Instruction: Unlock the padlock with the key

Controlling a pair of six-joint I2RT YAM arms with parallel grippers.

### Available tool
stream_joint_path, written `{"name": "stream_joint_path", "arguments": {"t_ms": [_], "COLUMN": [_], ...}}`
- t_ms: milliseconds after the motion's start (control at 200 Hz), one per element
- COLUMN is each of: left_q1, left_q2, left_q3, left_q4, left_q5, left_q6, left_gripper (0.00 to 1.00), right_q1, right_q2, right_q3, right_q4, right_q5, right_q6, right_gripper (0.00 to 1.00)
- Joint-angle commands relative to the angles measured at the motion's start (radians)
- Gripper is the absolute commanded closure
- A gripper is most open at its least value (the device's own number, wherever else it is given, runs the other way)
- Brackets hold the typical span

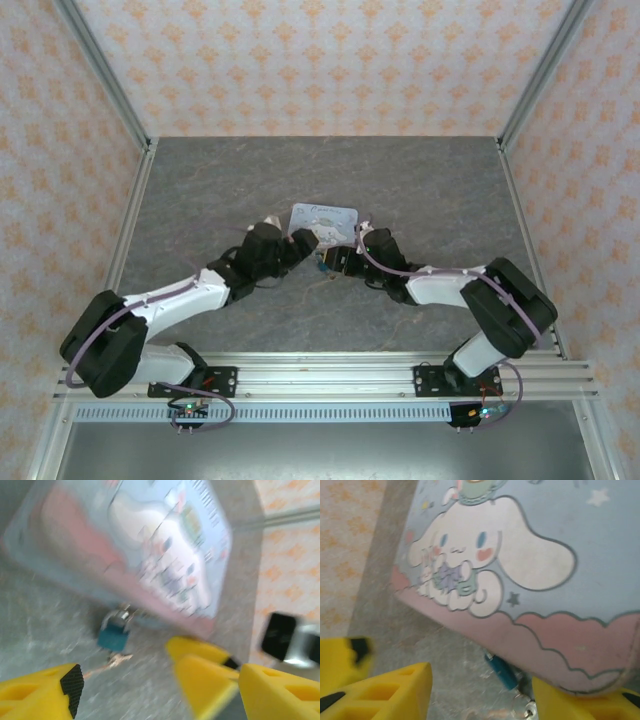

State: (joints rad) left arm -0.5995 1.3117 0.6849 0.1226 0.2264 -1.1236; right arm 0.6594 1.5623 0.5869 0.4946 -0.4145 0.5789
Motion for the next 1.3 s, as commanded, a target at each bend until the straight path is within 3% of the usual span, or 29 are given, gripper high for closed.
{"name": "stream_joint_path", "arguments": {"t_ms": [0,90,340,571,1026,1296], "left_q1": [0.059,0.096,0.108,0.148,0.197,0.205], "left_q2": [0.019,0.062,0.214,0.306,0.331,0.343], "left_q3": [0.102,0.192,0.497,0.543,0.559,0.556], "left_q4": [-0.214,-0.298,-0.621,-0.607,-0.593,-0.578], "left_q5": [-0.039,-0.044,-0.209,-0.158,-0.107,-0.088], "left_q6": [0.129,0.193,0.434,0.461,0.475,0.473], "left_gripper": [0.17,0.17,0.16,0.15,0.14,0.14], "right_q1": [-0.043,-0.079,-0.093,-0.068,-0.009,-0.007], "right_q2": [0.031,0.044,0.028,0.097,0.220,0.255], "right_q3": [0.072,0.104,0.044,0.043,0.115,0.128], "right_q4": [0.007,0.005,0.028,0.041,0.033,0.039], "right_q5": [0.057,0.027,-0.100,-0.088,-0.044,-0.012], "right_q6": [-0.022,-0.032,-0.096,-0.106,-0.111,-0.105], "right_gripper": [0.46,0.46,0.51,0.55,0.57,0.70]}}
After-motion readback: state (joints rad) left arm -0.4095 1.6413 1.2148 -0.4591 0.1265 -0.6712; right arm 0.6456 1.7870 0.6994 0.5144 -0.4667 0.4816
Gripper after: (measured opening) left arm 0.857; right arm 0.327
